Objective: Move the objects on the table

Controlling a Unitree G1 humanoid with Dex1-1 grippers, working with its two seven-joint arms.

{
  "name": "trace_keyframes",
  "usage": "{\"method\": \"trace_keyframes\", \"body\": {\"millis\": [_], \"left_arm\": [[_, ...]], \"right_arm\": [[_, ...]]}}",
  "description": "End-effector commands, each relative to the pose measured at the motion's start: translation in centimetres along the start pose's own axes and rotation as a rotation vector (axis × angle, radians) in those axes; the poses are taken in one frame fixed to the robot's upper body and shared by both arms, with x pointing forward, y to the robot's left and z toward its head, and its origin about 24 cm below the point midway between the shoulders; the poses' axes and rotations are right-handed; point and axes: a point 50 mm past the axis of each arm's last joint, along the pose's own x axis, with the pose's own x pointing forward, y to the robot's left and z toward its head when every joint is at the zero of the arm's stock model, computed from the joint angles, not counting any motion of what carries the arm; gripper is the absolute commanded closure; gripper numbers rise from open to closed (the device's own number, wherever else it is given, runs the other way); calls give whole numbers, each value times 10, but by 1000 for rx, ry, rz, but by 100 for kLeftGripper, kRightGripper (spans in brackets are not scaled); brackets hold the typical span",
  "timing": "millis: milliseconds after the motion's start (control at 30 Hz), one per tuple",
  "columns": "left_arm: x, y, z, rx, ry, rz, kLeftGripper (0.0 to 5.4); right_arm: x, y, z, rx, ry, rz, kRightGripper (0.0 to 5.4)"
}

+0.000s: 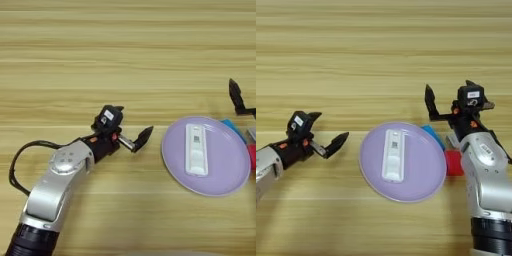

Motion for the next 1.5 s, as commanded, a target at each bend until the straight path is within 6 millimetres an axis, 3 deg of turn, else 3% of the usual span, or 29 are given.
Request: {"method": "trace_keyframes", "body": {"millis": [33, 200, 433, 700, 1133, 1500], "left_arm": [[12, -8, 11, 2, 18, -90, 0], [25, -11, 12, 25, 43, -126, 0], [30, -11, 5, 4, 53, -120, 0], [34, -5, -3, 6, 78, -99, 0], [49, -14, -24, 2, 144, -156, 0], [60, -21, -29, 59, 179, -196, 0]], "right_arm": [[1, -4, 2, 9, -13, -23, 3], [1, -10, 0, 12, -7, -64, 3], [-3, -40, -14, -21, 78, -245, 3], [-12, -74, -11, -56, 65, -428, 3], [-14, -74, -5, -59, 33, -436, 3], [-14, -69, -6, -45, 31, -421, 3]]}}
